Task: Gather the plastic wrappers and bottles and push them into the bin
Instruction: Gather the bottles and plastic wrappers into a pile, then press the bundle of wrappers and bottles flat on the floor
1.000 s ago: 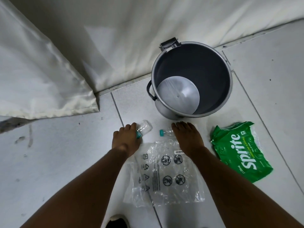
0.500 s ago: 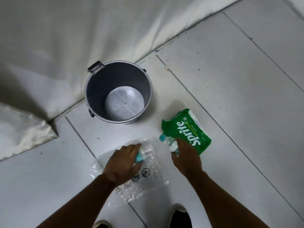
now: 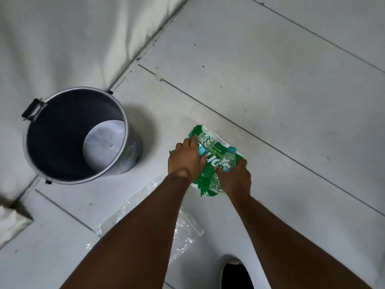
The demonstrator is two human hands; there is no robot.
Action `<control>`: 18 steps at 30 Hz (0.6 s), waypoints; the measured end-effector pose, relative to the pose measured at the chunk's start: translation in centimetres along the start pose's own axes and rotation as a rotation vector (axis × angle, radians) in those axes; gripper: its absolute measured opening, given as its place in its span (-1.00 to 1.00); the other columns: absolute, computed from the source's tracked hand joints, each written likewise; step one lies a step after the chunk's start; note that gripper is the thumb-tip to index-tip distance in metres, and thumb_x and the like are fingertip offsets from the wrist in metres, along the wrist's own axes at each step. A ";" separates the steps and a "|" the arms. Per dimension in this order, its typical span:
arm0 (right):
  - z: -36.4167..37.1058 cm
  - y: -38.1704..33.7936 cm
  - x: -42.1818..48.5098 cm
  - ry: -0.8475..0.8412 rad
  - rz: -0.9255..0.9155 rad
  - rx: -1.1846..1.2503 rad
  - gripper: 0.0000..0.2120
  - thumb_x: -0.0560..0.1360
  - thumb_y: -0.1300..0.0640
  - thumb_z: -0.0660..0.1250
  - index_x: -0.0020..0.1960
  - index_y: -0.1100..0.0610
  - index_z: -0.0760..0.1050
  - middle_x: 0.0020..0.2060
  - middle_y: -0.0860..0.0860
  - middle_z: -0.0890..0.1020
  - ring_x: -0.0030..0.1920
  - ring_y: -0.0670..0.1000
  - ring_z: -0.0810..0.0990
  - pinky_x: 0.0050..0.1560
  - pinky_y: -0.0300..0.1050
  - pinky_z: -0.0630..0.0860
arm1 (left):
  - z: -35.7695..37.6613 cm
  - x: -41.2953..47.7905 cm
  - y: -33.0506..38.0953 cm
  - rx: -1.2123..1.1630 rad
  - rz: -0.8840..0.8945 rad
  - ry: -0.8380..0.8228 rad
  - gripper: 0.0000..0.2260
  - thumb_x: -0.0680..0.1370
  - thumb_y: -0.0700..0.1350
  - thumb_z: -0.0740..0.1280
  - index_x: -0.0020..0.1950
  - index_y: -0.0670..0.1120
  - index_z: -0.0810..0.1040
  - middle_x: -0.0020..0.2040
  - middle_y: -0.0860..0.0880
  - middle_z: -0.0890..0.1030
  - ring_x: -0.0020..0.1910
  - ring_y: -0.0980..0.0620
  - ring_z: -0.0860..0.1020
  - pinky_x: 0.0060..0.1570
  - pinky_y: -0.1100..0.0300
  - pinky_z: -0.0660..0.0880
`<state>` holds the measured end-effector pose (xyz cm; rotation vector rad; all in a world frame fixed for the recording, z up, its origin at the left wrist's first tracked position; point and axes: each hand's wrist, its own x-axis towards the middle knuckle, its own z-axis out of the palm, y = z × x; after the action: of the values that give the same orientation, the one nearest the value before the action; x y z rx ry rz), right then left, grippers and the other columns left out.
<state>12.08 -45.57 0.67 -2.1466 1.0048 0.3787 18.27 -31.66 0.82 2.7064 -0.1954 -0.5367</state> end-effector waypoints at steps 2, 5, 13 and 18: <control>0.8 0.1 0.6 0.012 0.071 0.083 -0.39 0.39 0.06 0.53 0.30 0.18 0.31 0.13 0.15 0.59 0.07 0.15 0.58 -0.04 -0.11 0.44 | 0.7 1.0 -0.1 0.024 -0.005 -0.030 -0.43 0.54 0.10 0.29 0.47 -0.09 0.21 0.30 -0.14 0.46 0.18 -0.17 0.45 0.06 -0.05 0.46; 1.9 0.3 1.8 0.036 0.093 0.143 -0.38 0.38 0.06 0.54 0.31 0.17 0.30 0.12 0.14 0.58 0.08 0.16 0.58 -0.01 -0.08 0.47 | 2.1 2.6 -0.4 0.127 0.028 -0.043 -0.44 0.55 0.12 0.28 0.46 -0.10 0.23 0.32 -0.14 0.47 0.20 -0.17 0.44 0.12 -0.06 0.40; 3.8 1.8 2.7 0.040 -0.006 0.000 -0.27 0.37 -0.04 0.54 0.37 0.19 0.25 0.21 0.15 0.52 0.16 0.20 0.57 0.14 0.09 0.52 | 4.6 3.4 -0.6 0.320 0.024 0.032 -0.49 0.52 0.20 0.22 0.35 -0.09 0.34 0.23 -0.12 0.52 0.16 -0.15 0.40 0.11 -0.09 0.28; 3.9 2.1 3.2 0.045 -0.042 -0.198 -0.20 0.38 -0.16 0.49 0.40 0.20 0.20 0.24 0.17 0.47 0.16 0.22 0.54 0.06 0.12 0.55 | 5.3 3.8 -0.9 0.361 0.033 0.022 -0.48 0.51 0.27 0.21 0.29 -0.08 0.43 0.20 -0.12 0.50 0.15 -0.14 0.38 0.11 -0.10 0.28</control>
<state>12.73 -45.44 -4.71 -2.3592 0.9800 0.4261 19.71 -33.34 -5.41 3.0499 -0.3611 -0.5026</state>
